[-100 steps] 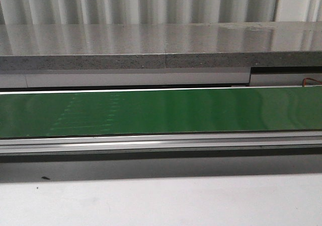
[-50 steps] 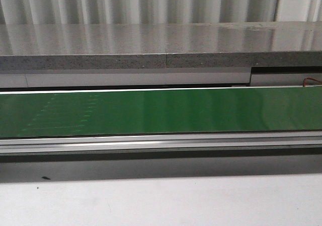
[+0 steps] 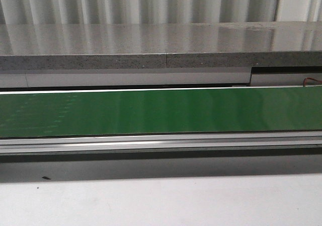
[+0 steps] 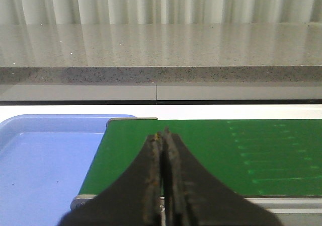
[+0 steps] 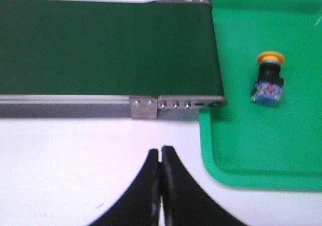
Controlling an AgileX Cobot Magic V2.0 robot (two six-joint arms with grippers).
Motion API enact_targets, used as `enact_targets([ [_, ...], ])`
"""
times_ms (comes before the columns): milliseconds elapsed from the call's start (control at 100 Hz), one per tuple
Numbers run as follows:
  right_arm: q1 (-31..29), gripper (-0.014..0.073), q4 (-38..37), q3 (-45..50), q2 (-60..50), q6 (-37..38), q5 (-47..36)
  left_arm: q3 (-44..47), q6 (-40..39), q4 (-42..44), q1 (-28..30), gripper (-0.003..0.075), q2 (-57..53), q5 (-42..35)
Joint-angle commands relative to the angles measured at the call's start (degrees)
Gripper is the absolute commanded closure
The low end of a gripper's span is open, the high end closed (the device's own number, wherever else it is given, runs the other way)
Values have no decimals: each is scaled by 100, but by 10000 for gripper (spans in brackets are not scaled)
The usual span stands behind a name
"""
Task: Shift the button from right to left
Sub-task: 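Lower the right gripper over the yellow-capped button in the green tray, then close the right gripper on the button and lift it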
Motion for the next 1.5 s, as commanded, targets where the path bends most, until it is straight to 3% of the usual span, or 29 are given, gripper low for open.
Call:
enact_targets([
  [0,11,594,-66,-407,506,2,105,224,10,-37,4,741,-191,-437],
  [70,11,470,-66,-553,887,2,237,224,10,-37,4,741,-191,-437],
  [220,11,63,-66,-762,1563,20,293,224,10,-37,4,741,-191,-437],
  [290,-2,-21,-66,-839,1860,133,350,224,10,-37,4,741,-191,-437],
  [490,-158,2,-66,-1035,2678,329,398,224,10,-37,4,741,-191,-437],
  [900,-2208,2,-32,-1820,4027,360,108,224,10,-37,4,741,-191,-437],
  [1130,-2591,2,-94,-2535,4993,305,134,224,10,-37,4,741,-191,-437],
  [1490,-2622,2,-94,-3349,6540,102,48,224,10,-37,4,741,-191,-437],
])
